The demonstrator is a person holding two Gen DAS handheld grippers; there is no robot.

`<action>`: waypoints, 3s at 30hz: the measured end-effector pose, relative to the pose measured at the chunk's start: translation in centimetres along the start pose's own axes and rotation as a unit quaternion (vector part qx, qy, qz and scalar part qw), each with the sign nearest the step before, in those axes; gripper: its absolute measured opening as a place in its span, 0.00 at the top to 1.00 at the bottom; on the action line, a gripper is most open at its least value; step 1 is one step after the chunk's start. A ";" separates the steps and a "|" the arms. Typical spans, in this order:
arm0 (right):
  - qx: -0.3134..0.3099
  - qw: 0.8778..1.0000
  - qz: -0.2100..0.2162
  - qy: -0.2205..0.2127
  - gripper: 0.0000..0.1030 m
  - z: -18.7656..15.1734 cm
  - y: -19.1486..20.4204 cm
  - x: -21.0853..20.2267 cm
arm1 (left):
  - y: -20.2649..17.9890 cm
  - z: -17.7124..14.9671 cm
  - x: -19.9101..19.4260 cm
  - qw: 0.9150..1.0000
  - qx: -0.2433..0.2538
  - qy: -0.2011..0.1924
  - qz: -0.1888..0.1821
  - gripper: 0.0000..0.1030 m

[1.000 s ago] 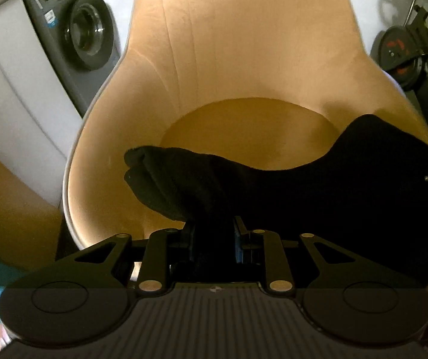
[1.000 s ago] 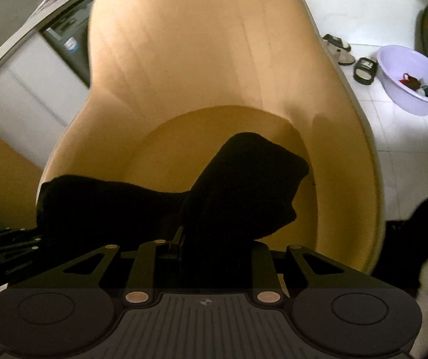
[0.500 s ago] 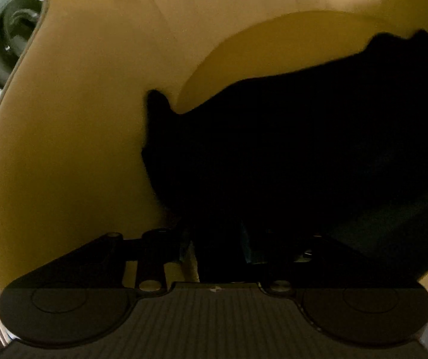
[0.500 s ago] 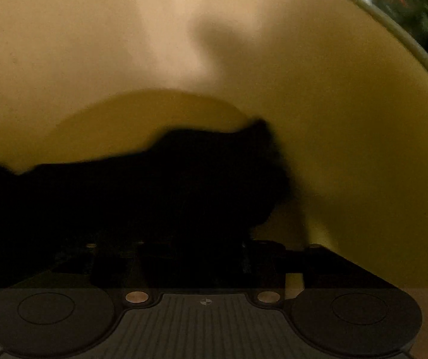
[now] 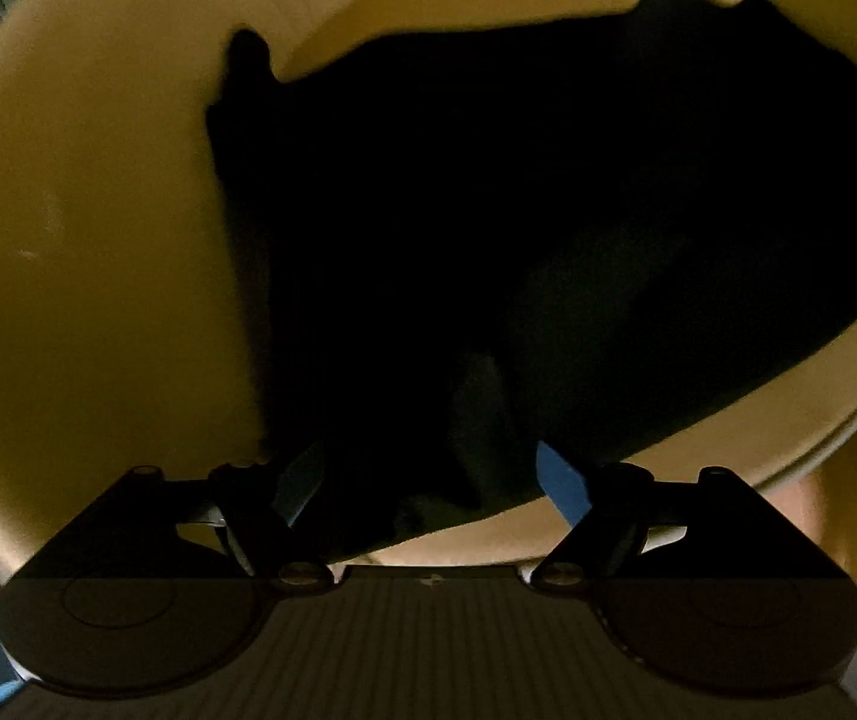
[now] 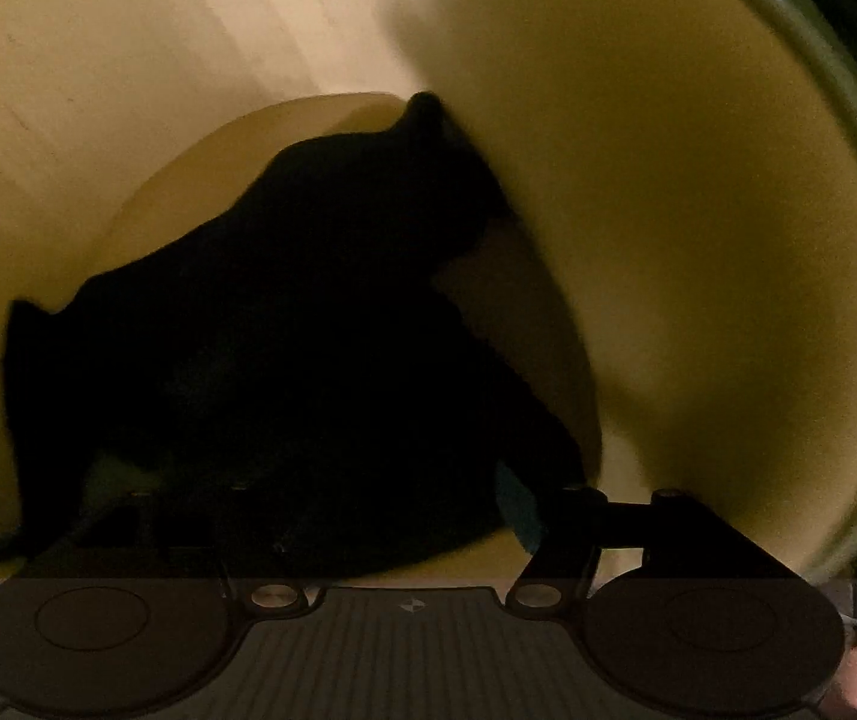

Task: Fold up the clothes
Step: 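Lower the folded sweater onto the tan chair seat with both tools, then open both tools and release the sweater on the chair seat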

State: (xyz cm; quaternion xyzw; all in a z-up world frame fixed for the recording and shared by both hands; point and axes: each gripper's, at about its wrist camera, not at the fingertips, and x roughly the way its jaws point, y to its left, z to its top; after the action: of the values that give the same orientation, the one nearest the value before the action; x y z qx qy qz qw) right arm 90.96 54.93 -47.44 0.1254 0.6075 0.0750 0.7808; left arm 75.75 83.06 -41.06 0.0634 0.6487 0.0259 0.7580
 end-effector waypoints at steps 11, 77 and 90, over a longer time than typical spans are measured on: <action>-0.133 0.989 -0.062 0.028 0.93 1.7 1.4 1.9 | 0.4 -0.4 0.3 0.999 -0.033 0.008 -0.023 0.90; -0.140 0.984 -0.098 -0.059 0.19 3.5 7.9 1.2 | 1.3 5.9 -5.5 0.991 -0.029 -0.117 -0.059 0.51; -0.154 0.981 -0.115 0.004 0.15 4.2 6.6 5.3 | 5.8 7.6 0.3 0.994 -0.026 -0.068 -0.083 0.47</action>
State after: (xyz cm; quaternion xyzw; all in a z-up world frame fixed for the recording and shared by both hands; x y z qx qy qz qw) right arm 96.62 62.22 -49.49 -0.0672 0.6020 0.0778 0.7918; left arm 83.59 88.32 -39.51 -0.0089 0.5976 -0.0244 0.8013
